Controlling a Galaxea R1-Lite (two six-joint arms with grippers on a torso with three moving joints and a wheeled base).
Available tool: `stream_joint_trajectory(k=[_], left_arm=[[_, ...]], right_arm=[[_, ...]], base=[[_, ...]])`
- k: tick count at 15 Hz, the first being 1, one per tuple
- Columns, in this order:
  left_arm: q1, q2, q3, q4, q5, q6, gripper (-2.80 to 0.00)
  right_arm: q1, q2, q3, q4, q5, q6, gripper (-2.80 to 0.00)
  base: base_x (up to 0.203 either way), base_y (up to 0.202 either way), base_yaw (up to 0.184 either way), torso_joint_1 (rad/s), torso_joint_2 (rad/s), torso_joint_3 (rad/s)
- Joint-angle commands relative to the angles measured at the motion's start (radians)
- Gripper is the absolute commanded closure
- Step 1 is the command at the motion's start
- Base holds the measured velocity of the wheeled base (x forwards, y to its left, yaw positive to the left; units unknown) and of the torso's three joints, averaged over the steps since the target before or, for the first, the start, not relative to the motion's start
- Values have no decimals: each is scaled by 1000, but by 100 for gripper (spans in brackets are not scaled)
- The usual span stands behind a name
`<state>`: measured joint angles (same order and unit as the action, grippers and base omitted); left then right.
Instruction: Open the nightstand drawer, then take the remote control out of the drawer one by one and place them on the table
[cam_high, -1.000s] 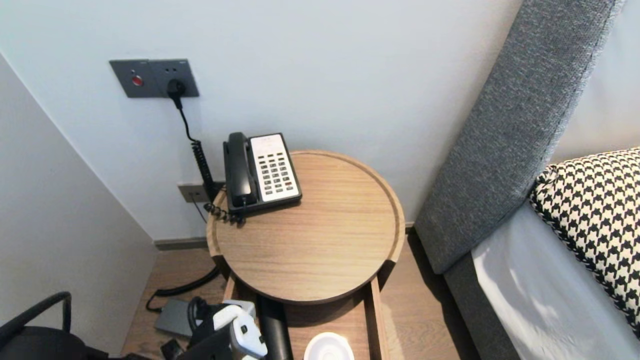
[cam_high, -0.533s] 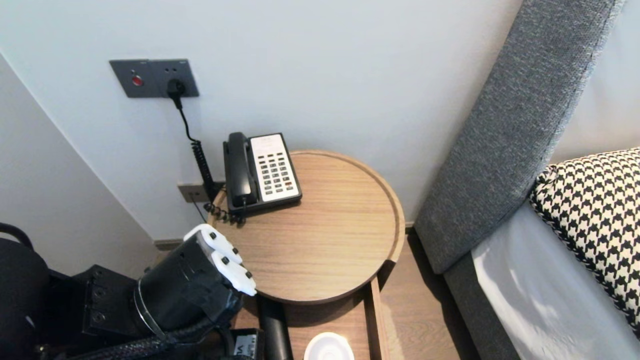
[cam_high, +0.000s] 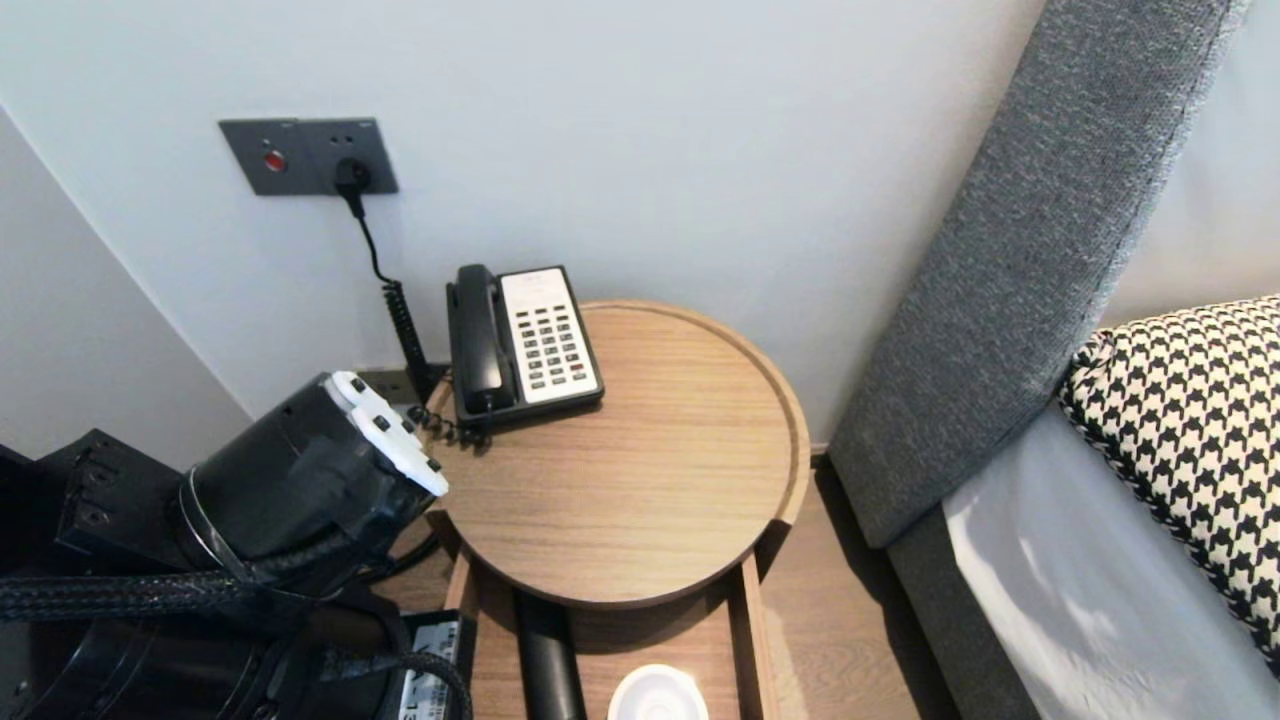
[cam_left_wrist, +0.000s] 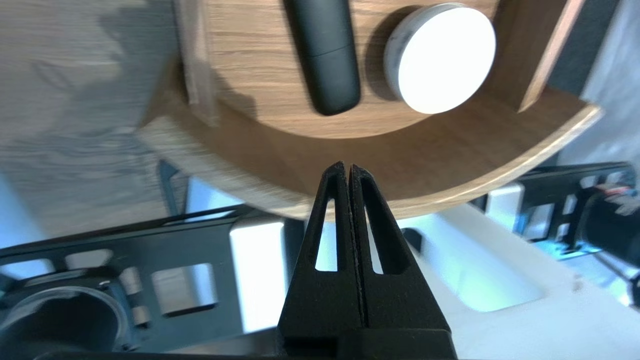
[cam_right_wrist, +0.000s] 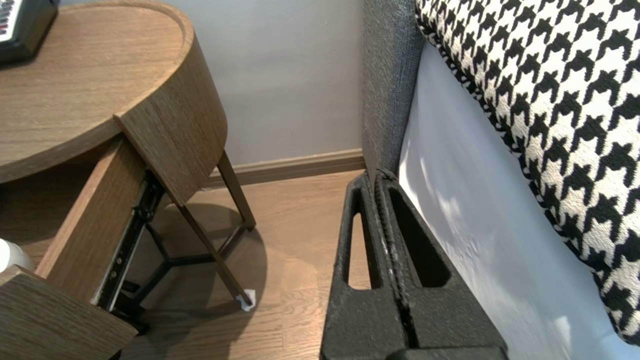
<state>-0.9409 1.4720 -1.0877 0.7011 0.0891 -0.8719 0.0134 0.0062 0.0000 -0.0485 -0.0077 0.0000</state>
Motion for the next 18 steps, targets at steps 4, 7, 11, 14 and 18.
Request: stream_joint_trajectory(k=[4, 7, 11, 14, 18], left_arm=[[42, -2, -30, 105, -3, 69, 0], [42, 5, -11, 124, -6, 67, 0], [42, 5, -12, 126, -25, 65, 0], [40, 16, -26, 126, -25, 64, 0], [36, 45, -61, 127, -25, 40, -280]], right_arm=[[0, 1, 26, -1, 0, 0, 0], [0, 1, 26, -1, 0, 0, 0], [0, 1, 26, -1, 0, 0, 0], [0, 1, 26, -1, 0, 0, 0], [0, 1, 26, -1, 0, 0, 0]], base=[[0, 0, 0, 0, 0, 0], [0, 0, 0, 0, 0, 0], [0, 0, 0, 0, 0, 0], [0, 0, 0, 0, 0, 0], [0, 0, 0, 0, 0, 0]])
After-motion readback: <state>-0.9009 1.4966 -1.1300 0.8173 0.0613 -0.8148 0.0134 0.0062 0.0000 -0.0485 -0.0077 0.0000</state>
